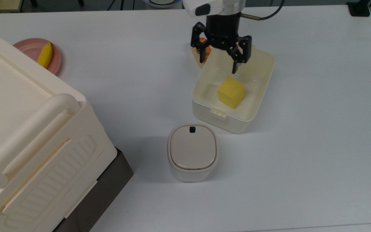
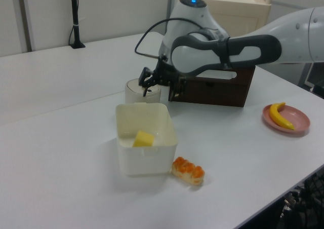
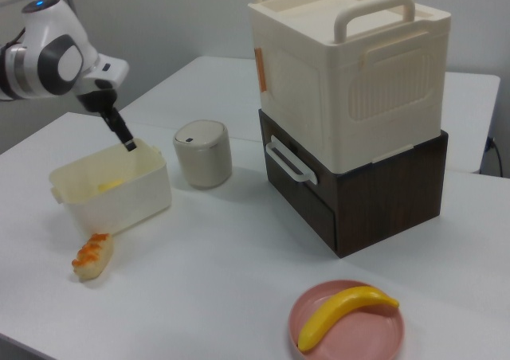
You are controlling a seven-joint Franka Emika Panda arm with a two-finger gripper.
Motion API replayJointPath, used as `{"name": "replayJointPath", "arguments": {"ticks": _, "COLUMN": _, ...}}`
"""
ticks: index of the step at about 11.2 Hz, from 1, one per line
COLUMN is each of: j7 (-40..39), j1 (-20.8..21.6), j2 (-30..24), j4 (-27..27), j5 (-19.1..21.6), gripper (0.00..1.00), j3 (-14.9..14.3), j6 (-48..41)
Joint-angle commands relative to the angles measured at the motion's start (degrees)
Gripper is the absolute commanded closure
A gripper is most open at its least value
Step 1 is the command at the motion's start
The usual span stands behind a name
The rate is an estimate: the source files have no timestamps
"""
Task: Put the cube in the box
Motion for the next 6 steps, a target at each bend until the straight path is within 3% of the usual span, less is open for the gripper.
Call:
{"name": "replayJointPath", "arguments": {"ticks": 1, "j7": -21.11, "j1": -5.74, "j2": -3.24, "j4": 2.96, "j5": -4.13, "gripper": 0.00, "j3": 2.03, "j6": -15.07}}
{"name": "replayJointPath", "arguments": {"ticks": 2, "j7": -26.35, "j1": -9.68, "j2": -3.42, "j4": 5.49, "j5": -3.96, "gripper": 0.00, "j3": 3.53, "j6": -19.75}}
{"name": "replayJointPath", "arguments": {"ticks": 4, "j7": -26.49, "j1": -18.38, "j2": -3.51, "j4": 9.64, "j5": -3.78, "gripper": 0.00, "j3": 9.14, "j6": -23.31}}
{"name": "replayJointPath", "arguments": {"ticks": 6, "j7": -26.49, "j1": -20.70, "j2": -3.69, "j4": 11.49, "j5": -3.61, "gripper": 0.00, "j3": 9.78, "j6": -24.27}}
